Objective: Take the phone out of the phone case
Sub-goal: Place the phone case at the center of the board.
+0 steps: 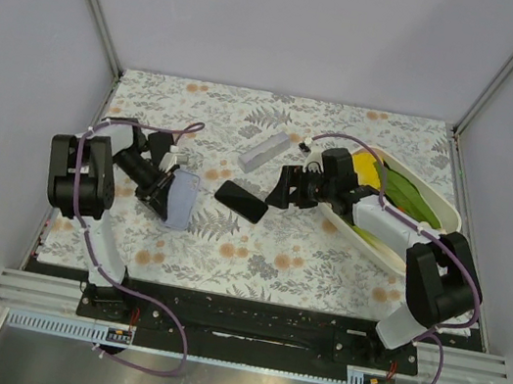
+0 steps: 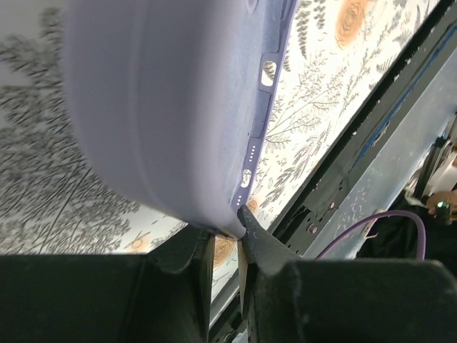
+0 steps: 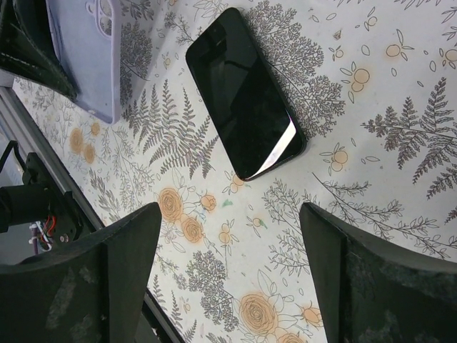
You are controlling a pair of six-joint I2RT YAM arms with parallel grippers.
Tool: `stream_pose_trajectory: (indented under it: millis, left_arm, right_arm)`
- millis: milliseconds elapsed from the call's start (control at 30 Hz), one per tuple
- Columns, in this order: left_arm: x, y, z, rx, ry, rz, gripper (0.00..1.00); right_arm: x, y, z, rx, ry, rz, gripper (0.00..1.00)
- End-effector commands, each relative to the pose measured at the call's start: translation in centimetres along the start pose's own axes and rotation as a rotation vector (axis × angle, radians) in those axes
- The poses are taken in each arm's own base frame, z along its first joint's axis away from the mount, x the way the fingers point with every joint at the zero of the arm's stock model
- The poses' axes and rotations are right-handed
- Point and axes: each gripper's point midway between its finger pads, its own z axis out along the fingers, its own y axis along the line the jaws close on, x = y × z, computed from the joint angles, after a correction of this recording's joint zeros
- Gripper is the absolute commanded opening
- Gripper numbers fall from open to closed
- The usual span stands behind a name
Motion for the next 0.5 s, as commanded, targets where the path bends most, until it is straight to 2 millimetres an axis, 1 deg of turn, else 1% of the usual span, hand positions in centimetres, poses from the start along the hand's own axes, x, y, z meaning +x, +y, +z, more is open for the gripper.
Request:
stream_pose_trajectory:
  millis: [0,33,267,333,467]
  left_arm:
    - [-0.9,0.9,-1.5,-0.054,-0.028,-0.071,0.08]
    - [-0.8,1.0,-1.4,-0.056,-0.022,-0.084,0.11]
    - [0.3,1.1,0.1,0.011,0.031,-0.184,0.13]
    - [0.5,1.3,0.4,0.007,0.033,-0.194,0.14]
    - [0.8,1.7,0.7,-0.015,0.042,-0.204,0.25]
  right_arm:
    - [-1.2,0.7,-0.8,-0.010,-0.042,-0.013,0.88]
    - [-1.2,0.7,-0.8,-0.010,-0.042,-0.011,0.88]
    - [-1.1,0.7,-0.9,-0.011,-0.042,-0.016,0.88]
    - [-1.1,0.8,-1.0,-0.012,-0.044,-0.022,0.88]
    - [-1.4,0.6,-0.9,-0.005,-0.047,-0.037,0.89]
